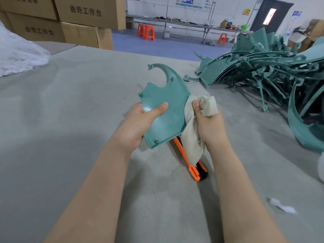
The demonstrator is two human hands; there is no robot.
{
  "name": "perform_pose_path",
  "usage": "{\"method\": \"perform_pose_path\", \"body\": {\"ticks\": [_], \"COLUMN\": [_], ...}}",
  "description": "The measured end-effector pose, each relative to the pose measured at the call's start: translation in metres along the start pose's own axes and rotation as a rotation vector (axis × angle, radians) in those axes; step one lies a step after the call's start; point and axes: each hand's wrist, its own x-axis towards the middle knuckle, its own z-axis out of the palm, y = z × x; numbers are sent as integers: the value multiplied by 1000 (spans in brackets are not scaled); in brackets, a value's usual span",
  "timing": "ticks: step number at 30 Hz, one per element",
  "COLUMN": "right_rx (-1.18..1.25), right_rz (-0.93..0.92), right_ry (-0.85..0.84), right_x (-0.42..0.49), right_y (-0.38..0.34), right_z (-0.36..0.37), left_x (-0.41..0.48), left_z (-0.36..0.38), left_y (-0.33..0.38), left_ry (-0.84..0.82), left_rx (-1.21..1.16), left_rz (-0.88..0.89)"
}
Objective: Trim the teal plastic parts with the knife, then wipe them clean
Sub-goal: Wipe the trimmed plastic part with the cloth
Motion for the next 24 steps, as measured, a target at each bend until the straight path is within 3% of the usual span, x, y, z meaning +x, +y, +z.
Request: {"method": "perform_pose_path", "body": {"ticks": [5, 15, 21, 24], "right_rx": [-8, 87, 333, 365], "right_rz": [-8, 35, 167, 174], "right_ry": [-82, 105, -177, -232], "right_x": [-1, -2, -14, -16], "right_y": [-1, -6, -14, -16], "right_z": [2, 2, 17, 22], "left_x": [1, 0, 0, -1], "left_z": [-1, 6, 11, 11], "left_y": [-1, 1, 4, 4], "left_ry": [52, 44, 176, 185], "left_rx": [-16, -31, -29, 18], "left_rz": [22, 15, 50, 57]}}
